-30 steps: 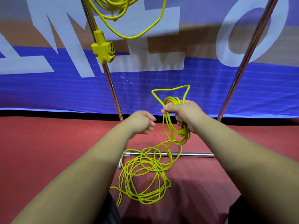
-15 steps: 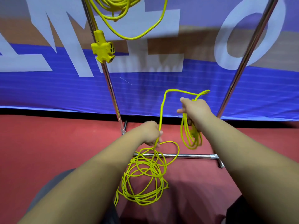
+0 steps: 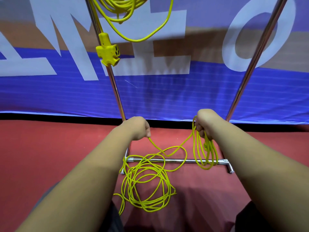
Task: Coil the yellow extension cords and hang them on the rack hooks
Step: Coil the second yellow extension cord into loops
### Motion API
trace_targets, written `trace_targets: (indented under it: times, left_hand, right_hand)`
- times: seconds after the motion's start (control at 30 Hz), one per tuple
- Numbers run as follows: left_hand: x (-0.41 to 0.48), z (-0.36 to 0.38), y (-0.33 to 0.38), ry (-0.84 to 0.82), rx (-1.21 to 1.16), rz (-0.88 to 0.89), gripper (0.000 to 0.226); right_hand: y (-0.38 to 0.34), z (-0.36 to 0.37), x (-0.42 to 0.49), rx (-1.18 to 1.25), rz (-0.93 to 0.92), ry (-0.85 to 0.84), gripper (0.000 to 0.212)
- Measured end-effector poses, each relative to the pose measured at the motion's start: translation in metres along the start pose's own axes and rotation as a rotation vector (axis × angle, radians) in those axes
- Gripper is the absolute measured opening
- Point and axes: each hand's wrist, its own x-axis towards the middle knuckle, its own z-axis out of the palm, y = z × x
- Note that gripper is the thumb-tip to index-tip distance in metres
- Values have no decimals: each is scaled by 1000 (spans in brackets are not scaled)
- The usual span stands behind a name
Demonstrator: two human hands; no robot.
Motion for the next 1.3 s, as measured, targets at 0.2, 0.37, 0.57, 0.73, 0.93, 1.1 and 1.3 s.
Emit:
trace_targets:
  times: [0.2, 0.37, 0.57, 0.73, 0.93, 1.1, 1.3]
  left_hand:
    - [-15, -18, 4, -188, -271, 262, 7]
    - [-26, -32, 8, -255, -519, 382, 10]
    - [-28, -37, 8, -90, -765, 434, 18]
    - [-27, -41, 8, 70, -904, 400, 23]
    - [-27, -30, 31, 21, -844, 419, 13]
    - [-10, -16, 38, 79, -819, 350, 25]
    - [1, -10, 19, -10, -720, 364, 23]
  right_hand:
    - [1, 4, -4, 146, -20, -154, 36]
    - [-1, 3, -11, 125, -31, -271, 29]
    - [1, 6, -20, -71, -14, -295, 12]
    - [6, 10, -17, -76, -37, -174, 12]
    - [-3, 18, -25, 156, -99, -392, 28]
    - [-6, 25, -36, 123, -147, -534, 25]
    - [-3, 27, -36, 80, -229, -602, 25]
